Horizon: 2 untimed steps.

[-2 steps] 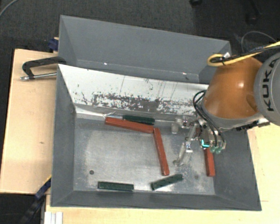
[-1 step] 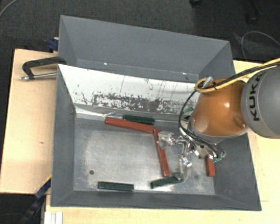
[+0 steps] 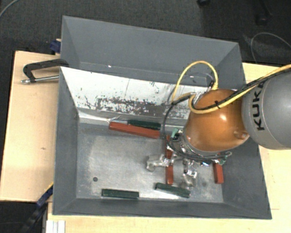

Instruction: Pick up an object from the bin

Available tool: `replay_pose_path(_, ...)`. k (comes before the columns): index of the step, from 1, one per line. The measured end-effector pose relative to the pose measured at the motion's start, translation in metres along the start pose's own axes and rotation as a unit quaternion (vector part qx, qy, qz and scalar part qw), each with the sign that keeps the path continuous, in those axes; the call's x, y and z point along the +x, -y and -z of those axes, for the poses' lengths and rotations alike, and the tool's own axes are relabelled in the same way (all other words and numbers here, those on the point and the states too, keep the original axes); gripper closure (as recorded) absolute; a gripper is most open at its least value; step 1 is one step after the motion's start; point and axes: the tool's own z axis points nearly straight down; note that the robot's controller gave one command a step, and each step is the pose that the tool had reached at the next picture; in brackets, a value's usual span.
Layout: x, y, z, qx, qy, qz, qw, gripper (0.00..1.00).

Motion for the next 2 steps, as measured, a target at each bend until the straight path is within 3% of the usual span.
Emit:
replay_pose_path(1,0.000,0.000,0.000,0.000,0.0002,0.000,1.0000,1.00)
replay_pose_path(2,-0.002,-0.017,0.137,0.005,0.0030,-0.008,0.9999,1.00)
